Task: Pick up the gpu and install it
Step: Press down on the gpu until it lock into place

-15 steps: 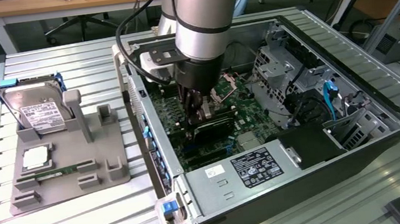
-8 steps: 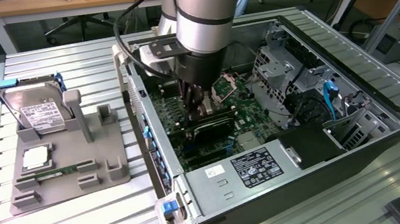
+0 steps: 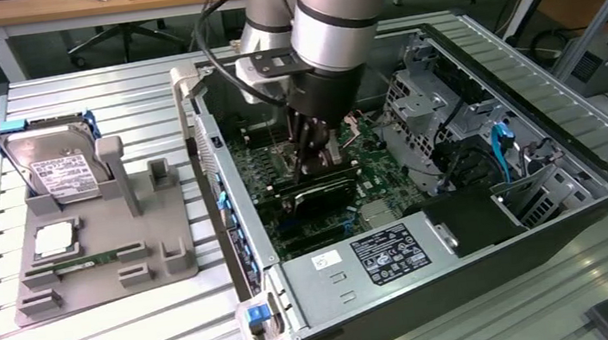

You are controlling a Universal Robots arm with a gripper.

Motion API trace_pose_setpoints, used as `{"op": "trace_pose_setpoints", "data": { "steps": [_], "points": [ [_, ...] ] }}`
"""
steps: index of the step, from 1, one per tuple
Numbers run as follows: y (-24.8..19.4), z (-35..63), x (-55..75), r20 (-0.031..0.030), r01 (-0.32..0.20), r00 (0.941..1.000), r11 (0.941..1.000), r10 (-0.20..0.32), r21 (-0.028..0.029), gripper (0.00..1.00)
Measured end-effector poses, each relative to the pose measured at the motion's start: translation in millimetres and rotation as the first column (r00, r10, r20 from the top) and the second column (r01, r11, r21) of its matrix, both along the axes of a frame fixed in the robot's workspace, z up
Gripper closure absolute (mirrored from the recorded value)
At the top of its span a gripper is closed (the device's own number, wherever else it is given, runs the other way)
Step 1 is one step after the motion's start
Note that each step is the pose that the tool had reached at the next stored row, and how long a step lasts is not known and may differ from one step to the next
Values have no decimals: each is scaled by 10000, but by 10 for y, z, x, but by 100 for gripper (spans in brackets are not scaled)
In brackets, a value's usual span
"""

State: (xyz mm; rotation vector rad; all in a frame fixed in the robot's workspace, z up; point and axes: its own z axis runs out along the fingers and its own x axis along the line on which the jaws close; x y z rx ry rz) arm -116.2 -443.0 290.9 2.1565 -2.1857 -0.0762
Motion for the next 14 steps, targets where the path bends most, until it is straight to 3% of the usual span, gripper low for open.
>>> {"op": "trace_pose_setpoints", "data": {
  "steps": [2, 7, 11, 14],
  "points": [
    [-1, 0, 138, -139, 1, 9999, 10000, 0, 27, 89],
    [-2, 0, 338, -386, 2, 9993, 9999, 3, 118, 89],
    [-3, -1, 418, -467, 3, 9989, 9999, 4, 151, 89],
    [-2, 0, 424, -471, 3, 9989, 9999, 4, 151, 89]
  ]
}}
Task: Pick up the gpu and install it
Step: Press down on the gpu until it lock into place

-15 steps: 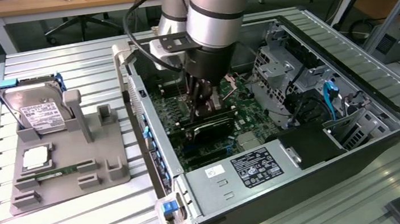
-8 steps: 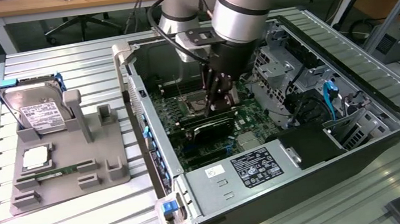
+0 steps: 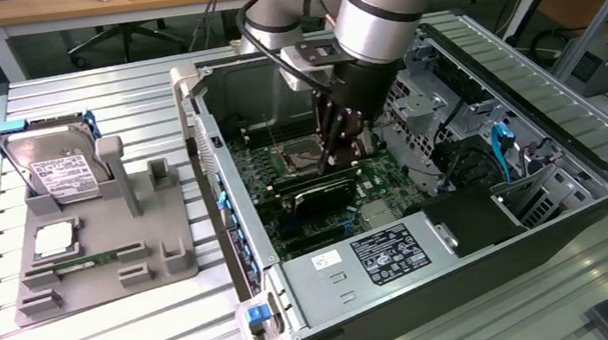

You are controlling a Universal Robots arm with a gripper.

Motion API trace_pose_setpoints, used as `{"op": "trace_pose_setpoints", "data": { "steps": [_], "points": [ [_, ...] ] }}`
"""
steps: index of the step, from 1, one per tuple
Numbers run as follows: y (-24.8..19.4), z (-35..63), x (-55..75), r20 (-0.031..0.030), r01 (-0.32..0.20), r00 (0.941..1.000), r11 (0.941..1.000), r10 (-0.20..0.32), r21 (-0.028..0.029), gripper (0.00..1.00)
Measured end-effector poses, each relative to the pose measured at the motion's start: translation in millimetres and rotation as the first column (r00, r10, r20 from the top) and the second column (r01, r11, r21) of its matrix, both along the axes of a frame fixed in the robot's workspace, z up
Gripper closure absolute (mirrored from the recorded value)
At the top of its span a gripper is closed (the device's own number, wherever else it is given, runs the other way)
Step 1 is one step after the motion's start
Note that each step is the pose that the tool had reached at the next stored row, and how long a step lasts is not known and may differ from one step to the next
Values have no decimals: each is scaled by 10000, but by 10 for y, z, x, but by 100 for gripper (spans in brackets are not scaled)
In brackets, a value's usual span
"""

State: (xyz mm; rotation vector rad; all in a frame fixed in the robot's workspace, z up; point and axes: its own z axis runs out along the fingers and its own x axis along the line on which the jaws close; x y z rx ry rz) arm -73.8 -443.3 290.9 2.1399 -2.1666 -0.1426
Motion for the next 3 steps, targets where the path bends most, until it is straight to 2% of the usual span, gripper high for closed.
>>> {"op": "trace_pose_setpoints", "data": {
  "steps": [3],
  "points": [
    [0, 0, 0, 0, 0, 10000, 10000, 0, 1, 89]
  ]
}}
